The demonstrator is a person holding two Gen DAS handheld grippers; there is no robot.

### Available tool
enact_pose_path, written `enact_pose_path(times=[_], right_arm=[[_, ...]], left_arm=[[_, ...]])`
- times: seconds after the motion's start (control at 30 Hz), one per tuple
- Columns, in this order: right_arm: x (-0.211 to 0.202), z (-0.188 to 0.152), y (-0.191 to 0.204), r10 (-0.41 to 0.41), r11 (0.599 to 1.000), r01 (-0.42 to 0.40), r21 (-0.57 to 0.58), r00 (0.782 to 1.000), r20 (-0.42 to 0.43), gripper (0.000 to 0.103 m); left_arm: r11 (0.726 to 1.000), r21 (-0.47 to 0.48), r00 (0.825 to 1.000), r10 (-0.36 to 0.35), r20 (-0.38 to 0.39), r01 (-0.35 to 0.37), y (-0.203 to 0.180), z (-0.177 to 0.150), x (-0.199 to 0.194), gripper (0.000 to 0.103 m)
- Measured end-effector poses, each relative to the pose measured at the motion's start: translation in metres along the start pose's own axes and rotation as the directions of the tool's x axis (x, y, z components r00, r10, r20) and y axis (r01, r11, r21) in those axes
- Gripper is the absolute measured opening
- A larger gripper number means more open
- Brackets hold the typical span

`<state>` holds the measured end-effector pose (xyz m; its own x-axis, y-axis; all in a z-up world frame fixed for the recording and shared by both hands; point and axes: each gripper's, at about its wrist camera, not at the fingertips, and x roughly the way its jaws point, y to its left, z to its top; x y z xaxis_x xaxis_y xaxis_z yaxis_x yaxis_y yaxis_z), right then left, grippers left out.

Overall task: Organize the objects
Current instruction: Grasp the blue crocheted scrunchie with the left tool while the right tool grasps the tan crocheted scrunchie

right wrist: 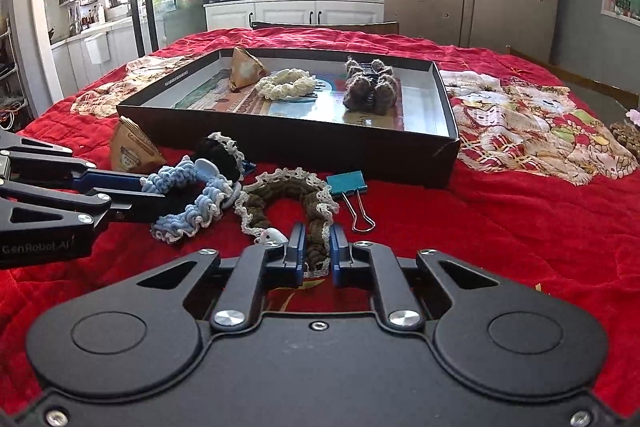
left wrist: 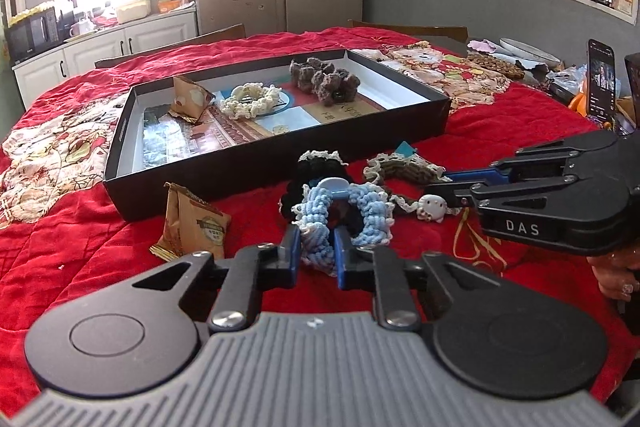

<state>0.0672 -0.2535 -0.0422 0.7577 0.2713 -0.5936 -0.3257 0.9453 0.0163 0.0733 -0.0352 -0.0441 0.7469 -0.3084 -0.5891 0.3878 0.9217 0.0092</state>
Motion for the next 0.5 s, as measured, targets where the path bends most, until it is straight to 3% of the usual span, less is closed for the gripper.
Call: enact_pose_path(times=[0.5], right_arm=[[-0.01,0.001,0.0,0.015,1.0,-0.015,-0.003,1.0,0.025,0.009]], left_arm=[[0.999,0.038,0.999,-0.005,0.041,0.003,-0.007,0.003,-0.013,0.013]])
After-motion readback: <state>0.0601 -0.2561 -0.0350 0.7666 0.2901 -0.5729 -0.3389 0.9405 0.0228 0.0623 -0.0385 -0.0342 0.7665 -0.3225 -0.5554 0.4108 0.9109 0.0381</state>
